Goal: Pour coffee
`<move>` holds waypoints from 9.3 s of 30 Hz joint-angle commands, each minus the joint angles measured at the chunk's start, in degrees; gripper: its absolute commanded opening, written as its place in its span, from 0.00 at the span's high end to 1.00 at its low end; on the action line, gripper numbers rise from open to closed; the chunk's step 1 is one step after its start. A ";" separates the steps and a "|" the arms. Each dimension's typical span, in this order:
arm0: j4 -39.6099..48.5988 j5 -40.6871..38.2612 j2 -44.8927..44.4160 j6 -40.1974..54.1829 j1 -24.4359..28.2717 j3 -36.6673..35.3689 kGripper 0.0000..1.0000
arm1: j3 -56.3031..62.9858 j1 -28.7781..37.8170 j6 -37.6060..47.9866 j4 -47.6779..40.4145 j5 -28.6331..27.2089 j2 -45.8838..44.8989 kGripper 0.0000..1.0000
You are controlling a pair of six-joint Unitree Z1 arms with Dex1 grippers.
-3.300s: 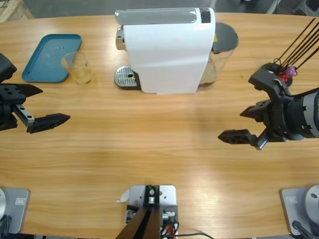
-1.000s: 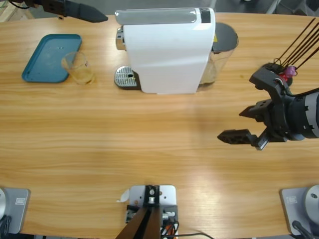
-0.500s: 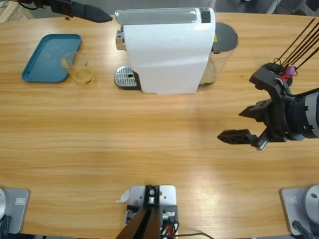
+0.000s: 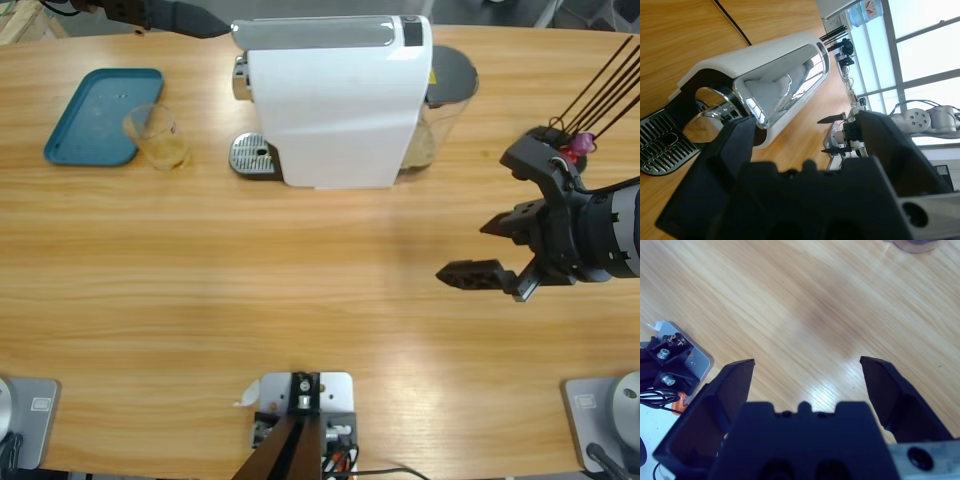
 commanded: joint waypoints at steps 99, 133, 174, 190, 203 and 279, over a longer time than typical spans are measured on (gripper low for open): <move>32.95 59.44 -31.93 34.68 -17.23 3.15 0.07 | -15.94 -16.93 3.51 18.05 -8.05 -4.73 0.01; 30.05 59.19 -38.75 29.60 -17.23 17.60 0.08 | -2.81 -38.25 6.24 -2.41 -14.61 5.60 0.11; 29.94 59.30 -38.81 29.69 -16.79 17.95 0.08 | -2.30 -40.34 5.80 -6.69 -16.98 12.39 0.63; 29.87 59.28 -39.28 29.65 -16.79 18.04 0.08 | -2.04 -38.79 6.06 -6.95 -16.54 14.34 0.58; 29.52 59.28 -39.14 29.69 -16.79 18.30 0.08 | -2.69 -38.20 6.06 -7.04 -16.02 17.10 0.33; 28.91 59.19 -41.11 29.60 -16.79 19.18 0.08 | -2.04 -35.91 6.76 -8.44 -17.34 16.59 0.49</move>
